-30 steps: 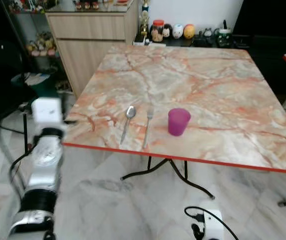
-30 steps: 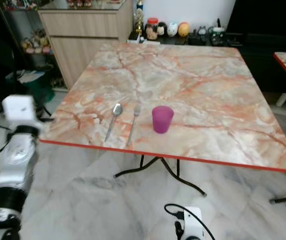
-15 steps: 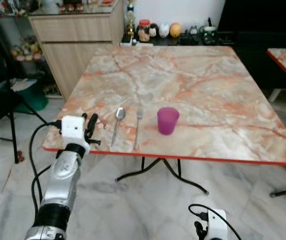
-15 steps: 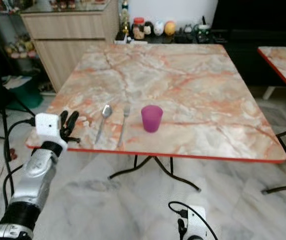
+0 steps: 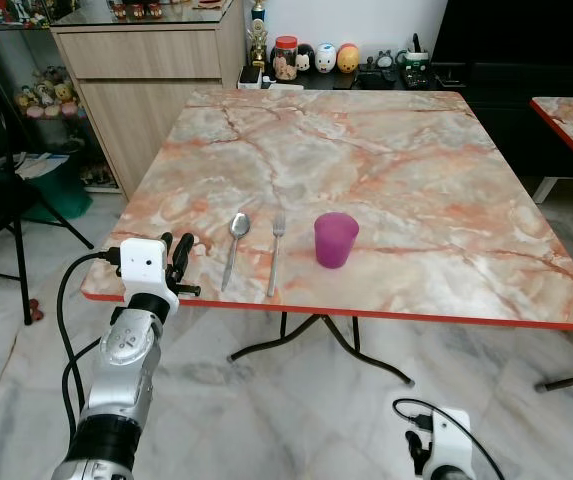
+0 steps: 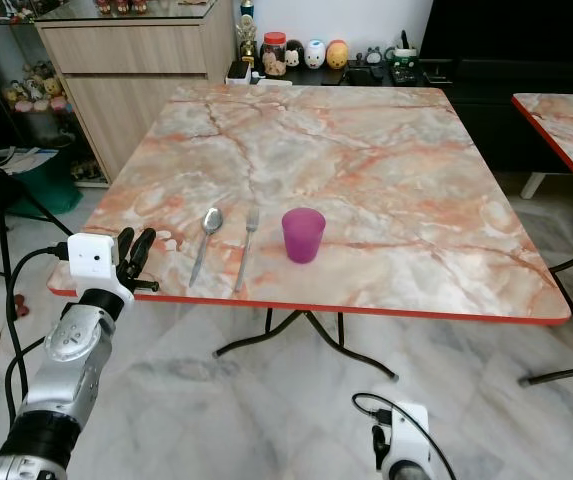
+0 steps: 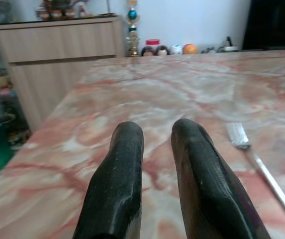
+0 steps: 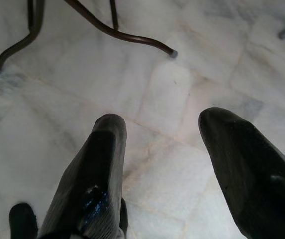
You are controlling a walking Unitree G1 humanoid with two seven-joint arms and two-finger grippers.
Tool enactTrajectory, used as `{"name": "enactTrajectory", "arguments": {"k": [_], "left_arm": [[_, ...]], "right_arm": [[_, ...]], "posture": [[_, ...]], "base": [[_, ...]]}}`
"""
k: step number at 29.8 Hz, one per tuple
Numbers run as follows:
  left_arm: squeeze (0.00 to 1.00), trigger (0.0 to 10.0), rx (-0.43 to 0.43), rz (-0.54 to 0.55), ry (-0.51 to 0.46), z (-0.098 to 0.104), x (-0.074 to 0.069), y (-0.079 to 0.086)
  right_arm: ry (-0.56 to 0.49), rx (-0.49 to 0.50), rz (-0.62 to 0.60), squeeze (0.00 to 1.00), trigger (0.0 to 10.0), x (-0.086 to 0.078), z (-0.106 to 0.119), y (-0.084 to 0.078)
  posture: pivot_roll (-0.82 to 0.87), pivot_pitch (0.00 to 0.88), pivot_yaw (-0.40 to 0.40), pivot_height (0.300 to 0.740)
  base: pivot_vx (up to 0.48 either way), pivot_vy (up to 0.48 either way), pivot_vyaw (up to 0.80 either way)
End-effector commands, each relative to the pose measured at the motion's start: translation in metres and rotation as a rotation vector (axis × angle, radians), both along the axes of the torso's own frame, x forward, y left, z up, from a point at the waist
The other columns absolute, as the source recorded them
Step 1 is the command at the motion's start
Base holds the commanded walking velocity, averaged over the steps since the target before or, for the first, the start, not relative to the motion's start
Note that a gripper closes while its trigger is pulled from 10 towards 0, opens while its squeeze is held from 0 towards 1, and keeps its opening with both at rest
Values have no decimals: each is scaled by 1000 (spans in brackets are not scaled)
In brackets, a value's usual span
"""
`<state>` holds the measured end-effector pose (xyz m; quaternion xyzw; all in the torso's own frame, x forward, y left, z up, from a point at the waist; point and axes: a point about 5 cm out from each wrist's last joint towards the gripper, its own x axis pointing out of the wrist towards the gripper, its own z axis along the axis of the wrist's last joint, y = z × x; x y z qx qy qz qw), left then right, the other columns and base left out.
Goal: Setting the table
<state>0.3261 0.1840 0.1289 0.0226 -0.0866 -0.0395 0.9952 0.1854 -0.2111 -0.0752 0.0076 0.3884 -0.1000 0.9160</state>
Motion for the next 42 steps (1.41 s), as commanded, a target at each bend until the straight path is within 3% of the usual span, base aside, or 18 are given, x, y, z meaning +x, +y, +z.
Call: {"name": "enactTrajectory", "arguments": {"k": [1, 24, 42], "left_arm": [[0, 10000, -6, -17, -5, 4, 4, -6], [0, 10000, -13, -46, -11, 6, 6, -14], [0, 10000, -10, -50, -18, 7, 5, -13]], "right_arm": [[14, -2, 5, 0, 10000, -5, -2, 0], [9, 9, 10, 0, 10000, -6, -4, 9], [31, 14, 22, 0, 10000, -10, -7, 11]], "posture": [[44, 0, -15, 740], [34, 0, -1, 740], [46, 0, -4, 740]], "base": [[0, 0, 0], [0, 0, 0], [286, 0, 0]]}}
